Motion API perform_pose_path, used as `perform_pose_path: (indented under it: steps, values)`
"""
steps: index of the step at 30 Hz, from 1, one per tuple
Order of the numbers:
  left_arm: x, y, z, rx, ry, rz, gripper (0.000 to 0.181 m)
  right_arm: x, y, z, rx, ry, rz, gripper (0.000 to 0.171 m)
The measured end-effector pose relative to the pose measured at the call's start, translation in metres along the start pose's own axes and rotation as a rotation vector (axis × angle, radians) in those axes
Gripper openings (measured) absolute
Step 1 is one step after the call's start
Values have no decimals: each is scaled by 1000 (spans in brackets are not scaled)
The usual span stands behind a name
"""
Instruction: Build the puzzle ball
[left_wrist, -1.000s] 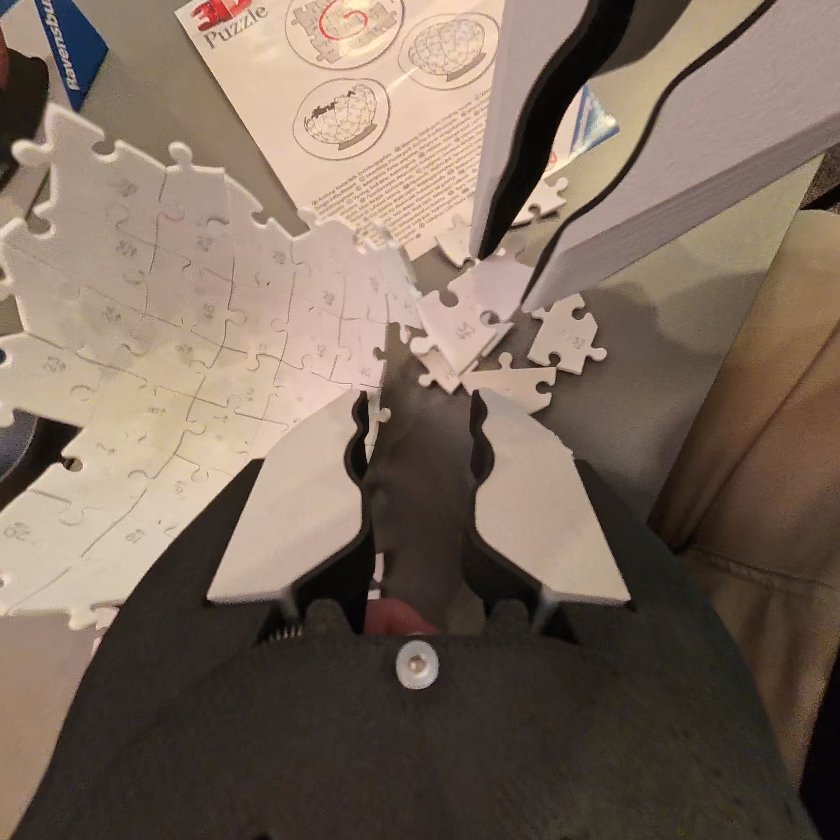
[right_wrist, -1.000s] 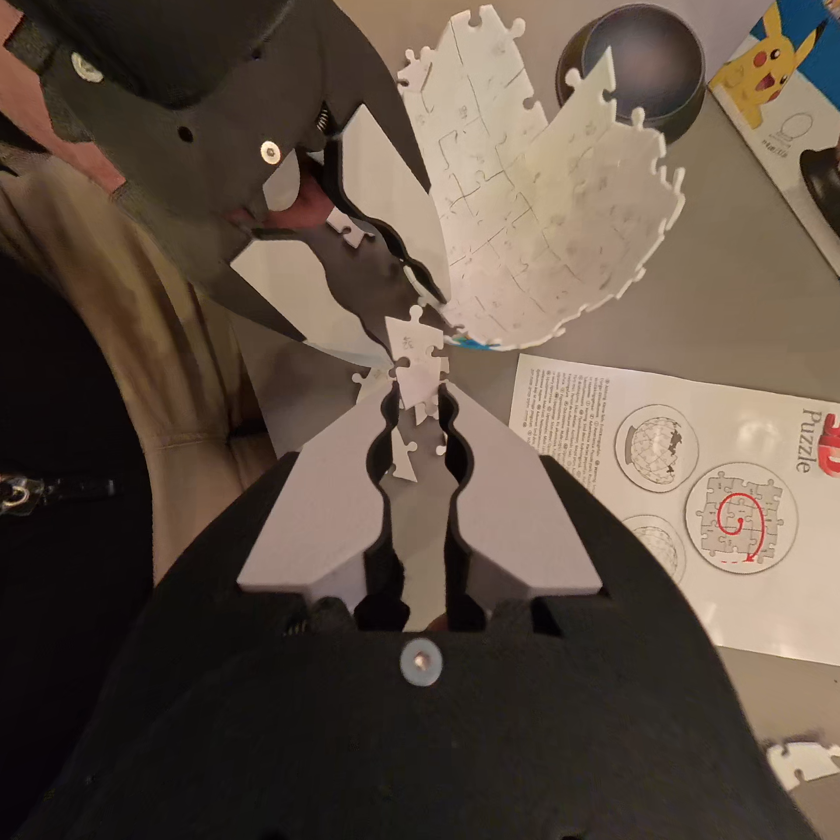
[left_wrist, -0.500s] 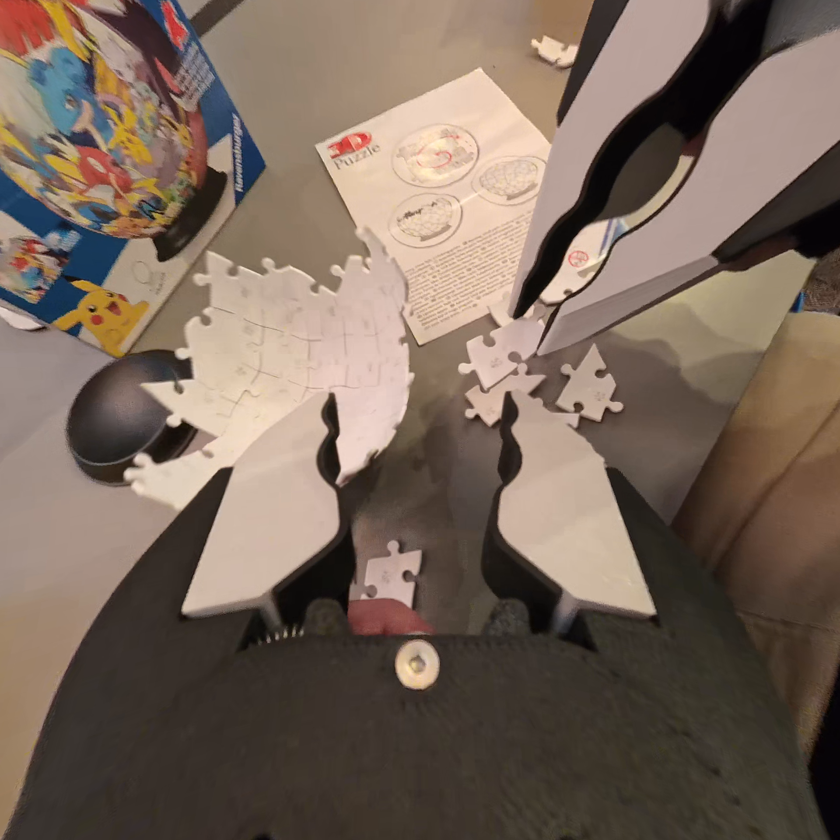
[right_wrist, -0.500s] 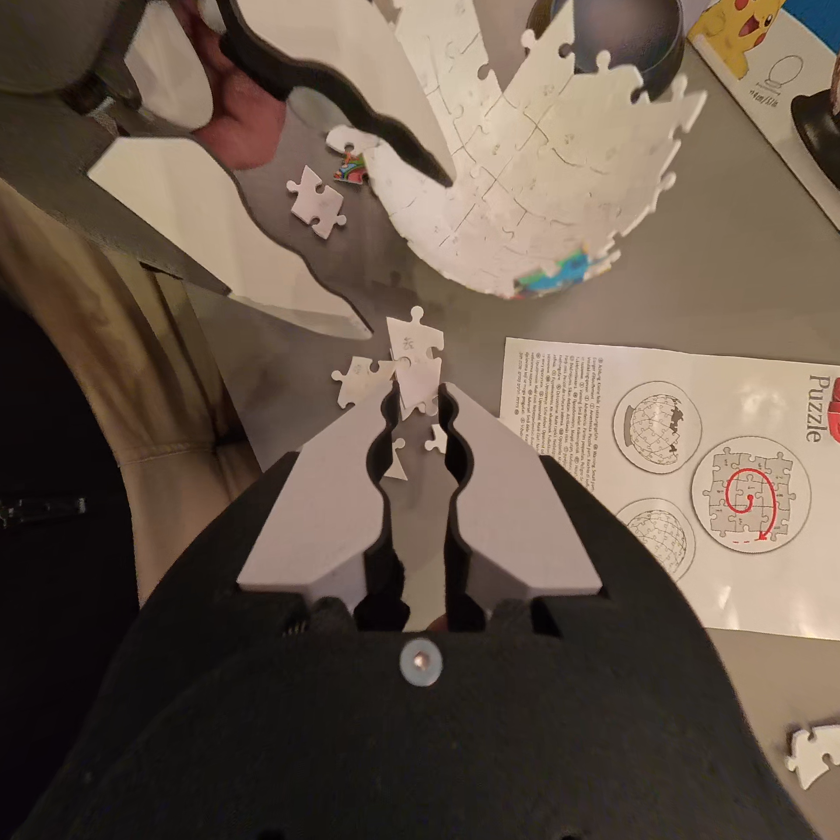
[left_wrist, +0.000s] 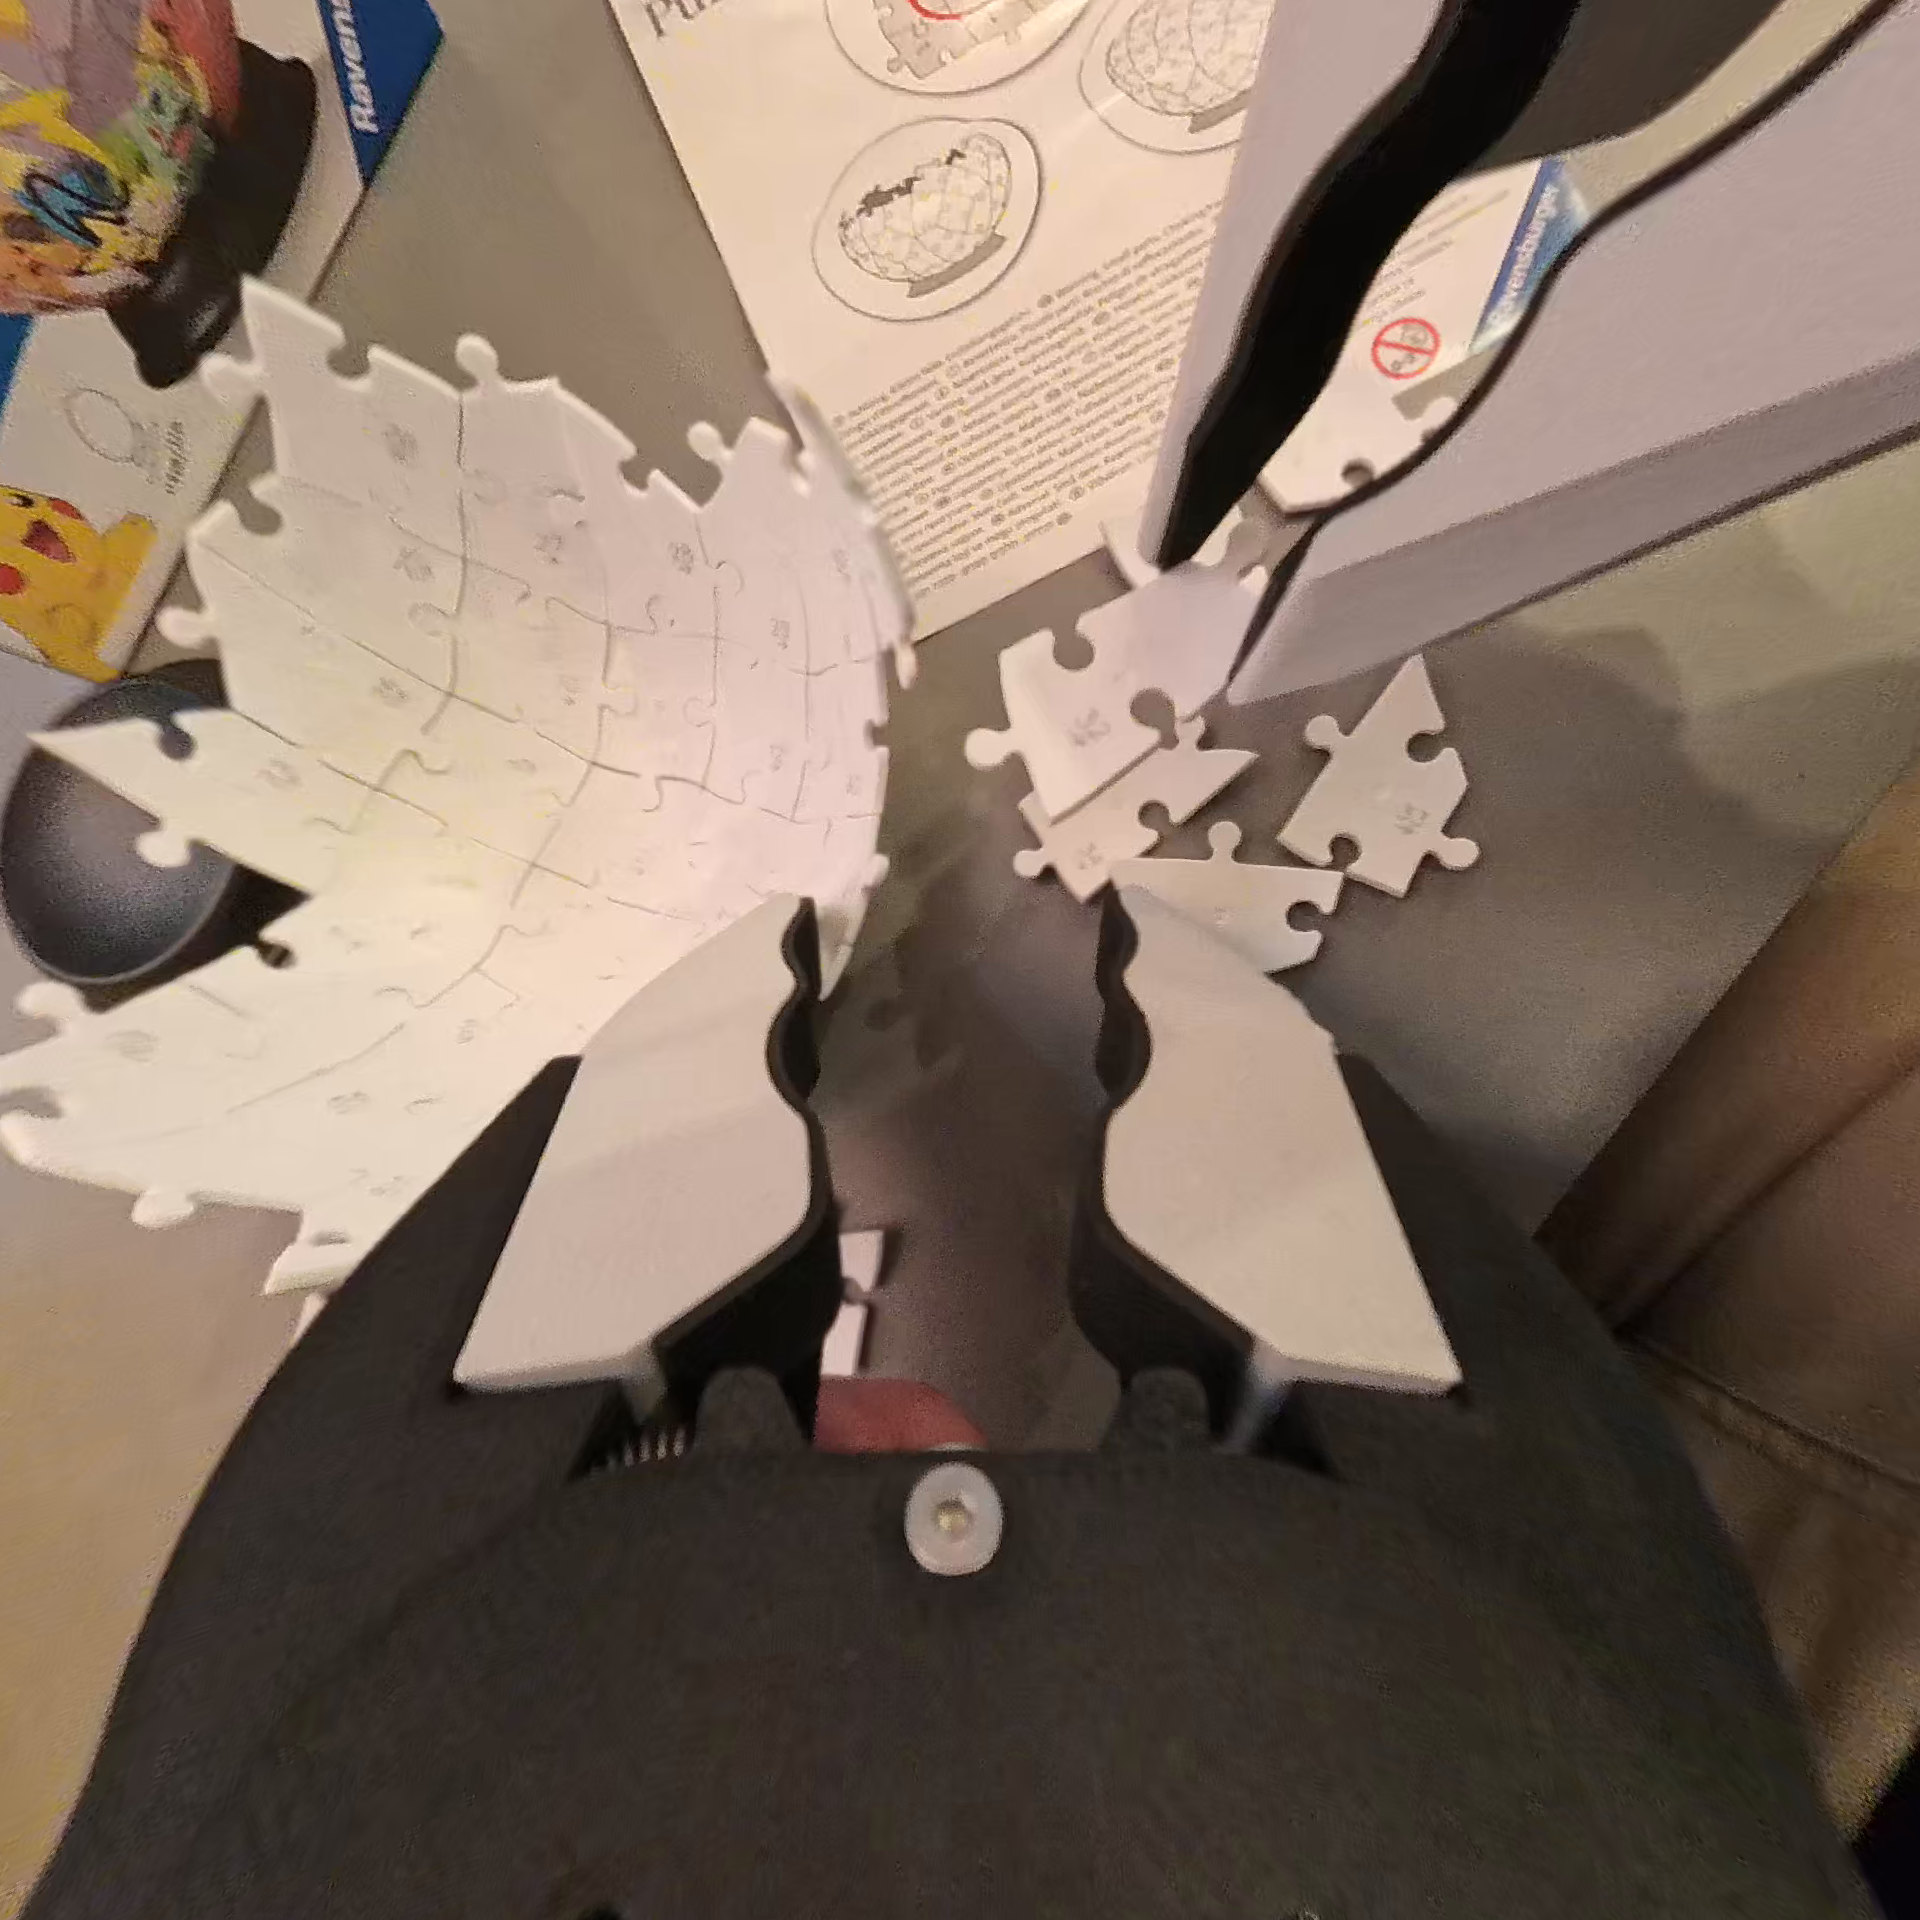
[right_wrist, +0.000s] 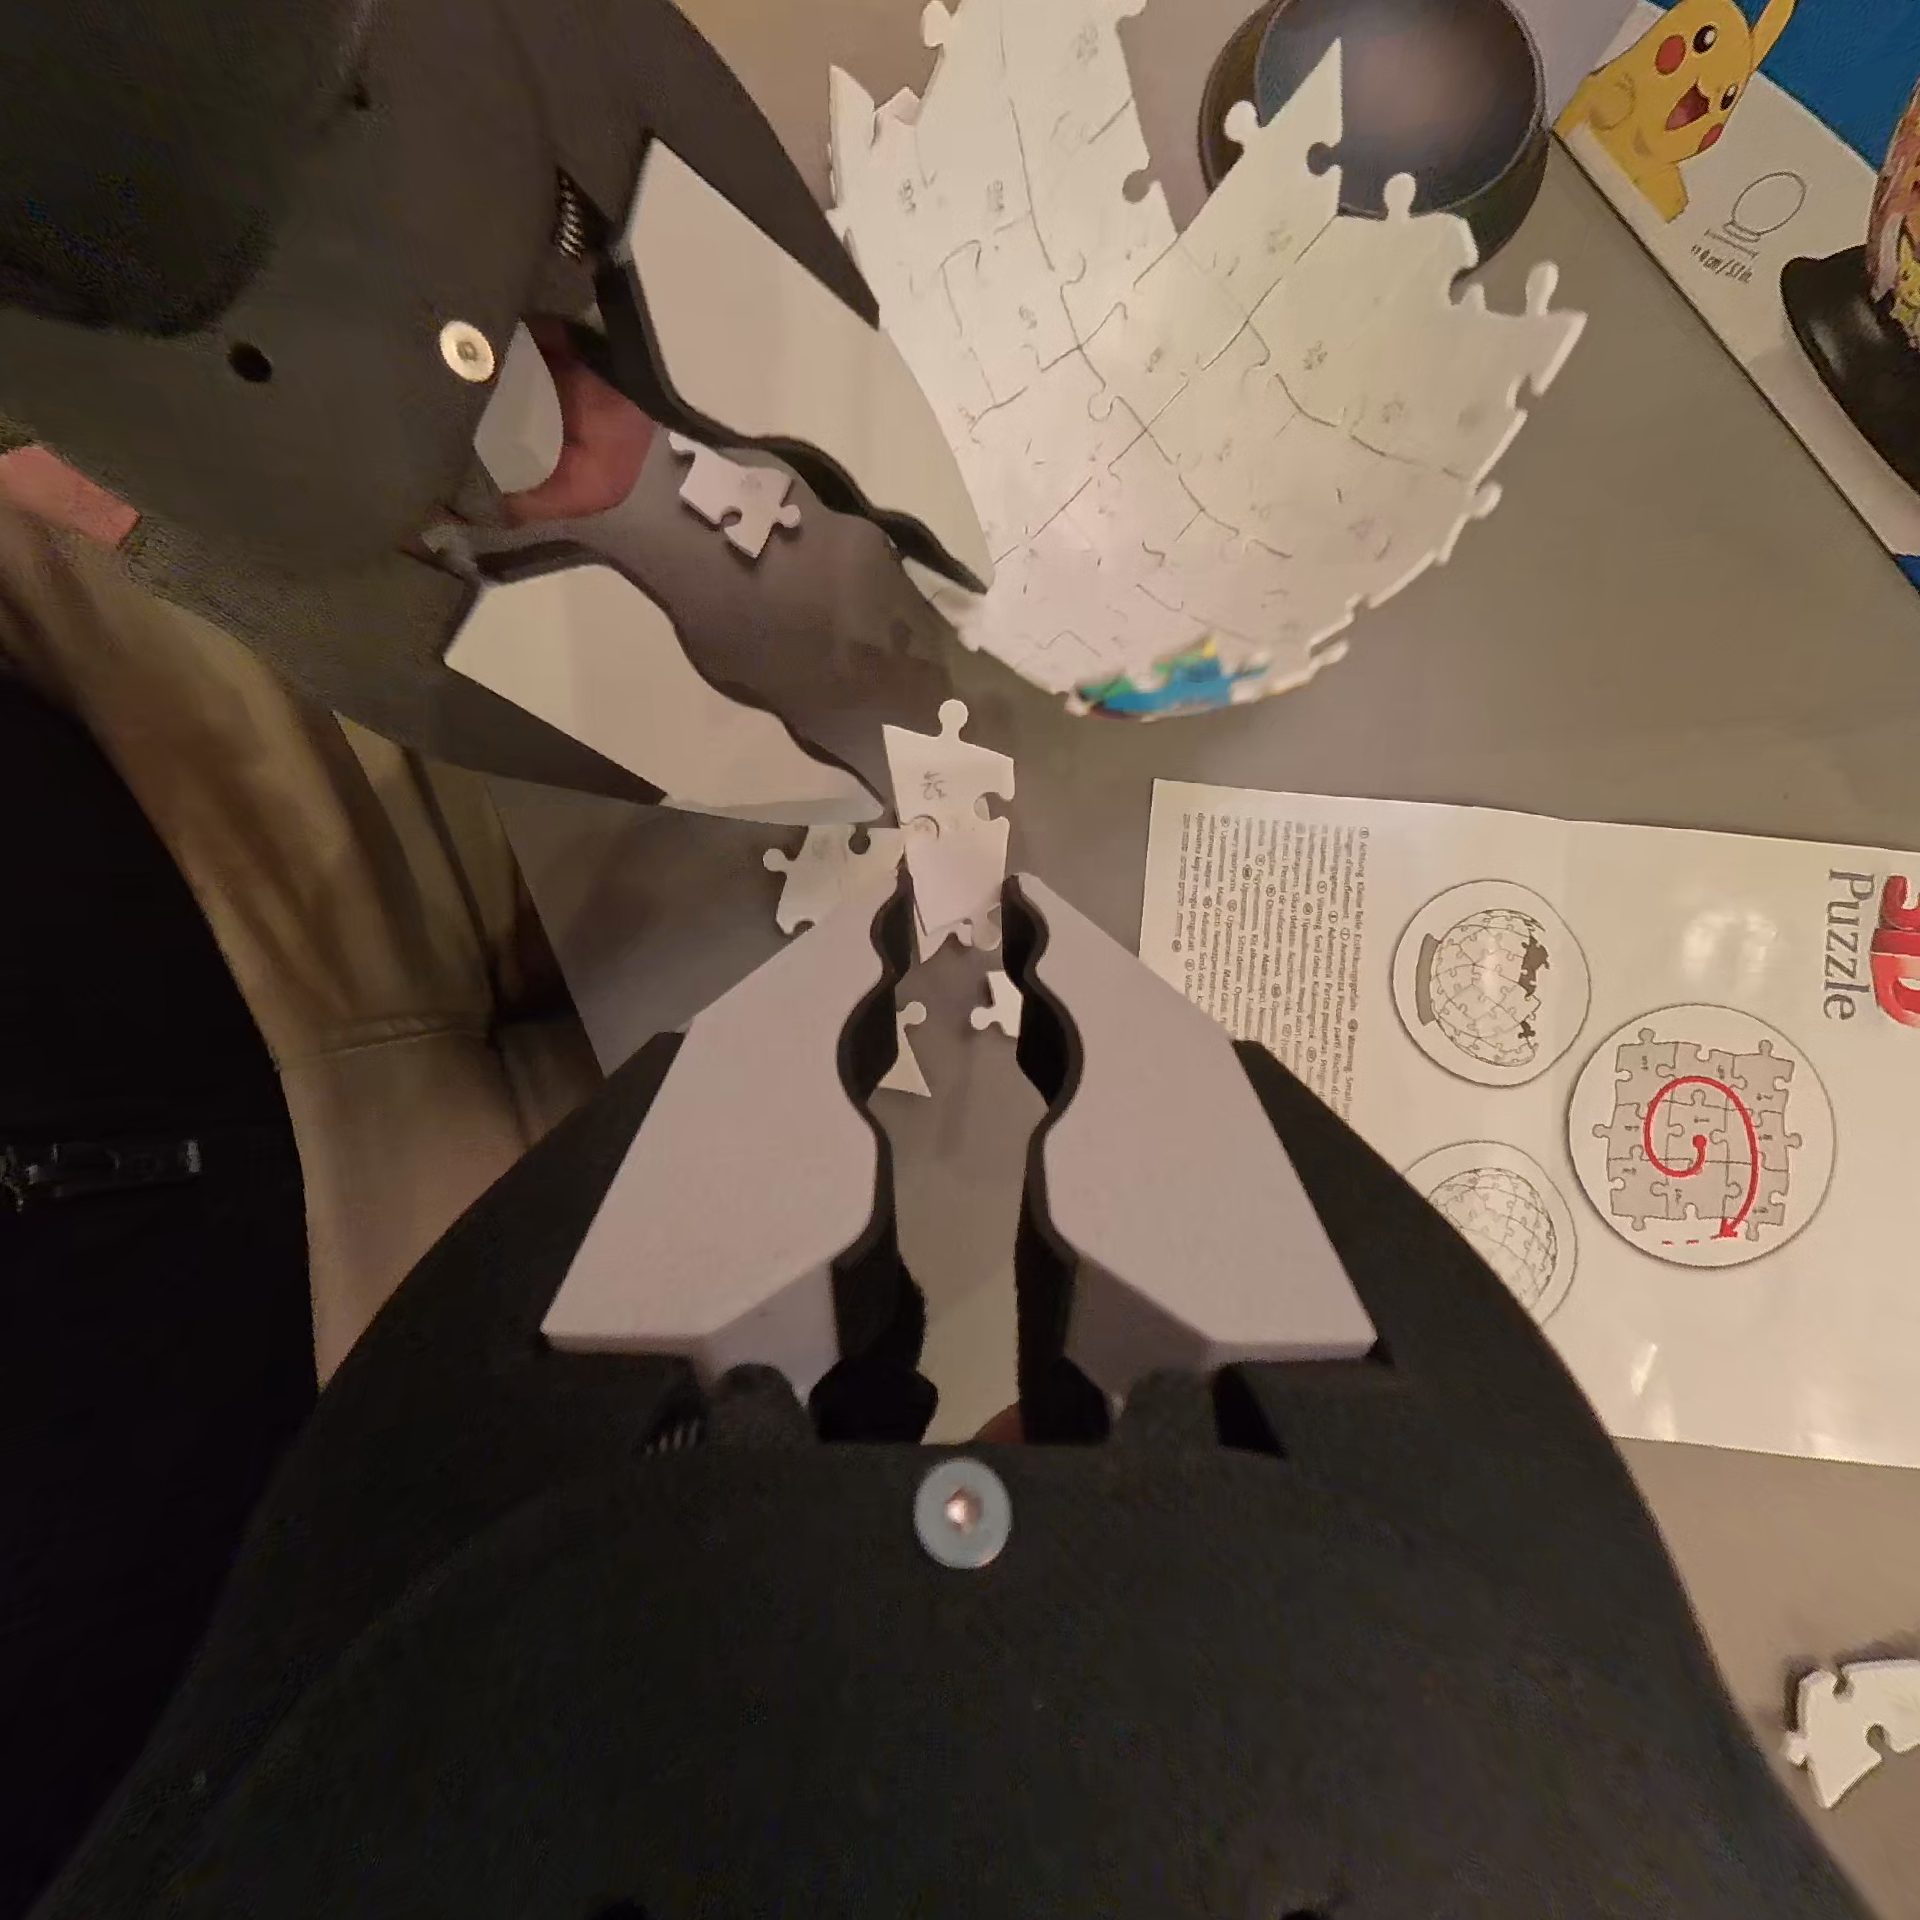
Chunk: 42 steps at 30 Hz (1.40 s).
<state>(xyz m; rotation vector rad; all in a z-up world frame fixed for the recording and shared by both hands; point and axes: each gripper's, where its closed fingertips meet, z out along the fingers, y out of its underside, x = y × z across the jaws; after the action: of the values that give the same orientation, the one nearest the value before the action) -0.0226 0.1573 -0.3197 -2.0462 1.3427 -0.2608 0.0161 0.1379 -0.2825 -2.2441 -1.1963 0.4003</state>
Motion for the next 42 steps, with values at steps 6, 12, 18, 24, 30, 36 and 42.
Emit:
perform_pose_path:
  steps: [6,12,18,24,30,36,42]
  values:
    - [7,7,4,-12,33,-15,56,-3,0,1,1,-3,16,14]
    - [17,4,5,2,91,-104,76,0,2,7,-18,44,71,15]
    - [25,-4,5,22,140,-223,92,0,7,14,-35,75,129,15]
    - [30,-10,7,39,150,-292,100,1,9,19,-47,104,164,15]
    - [30,-13,7,58,162,-343,100,0,6,21,-40,120,210,15]
    - [30,-15,8,71,164,-353,100,-2,8,26,-53,123,212,15]
    - [31,-18,10,73,158,-343,101,6,7,28,-46,157,229,14]
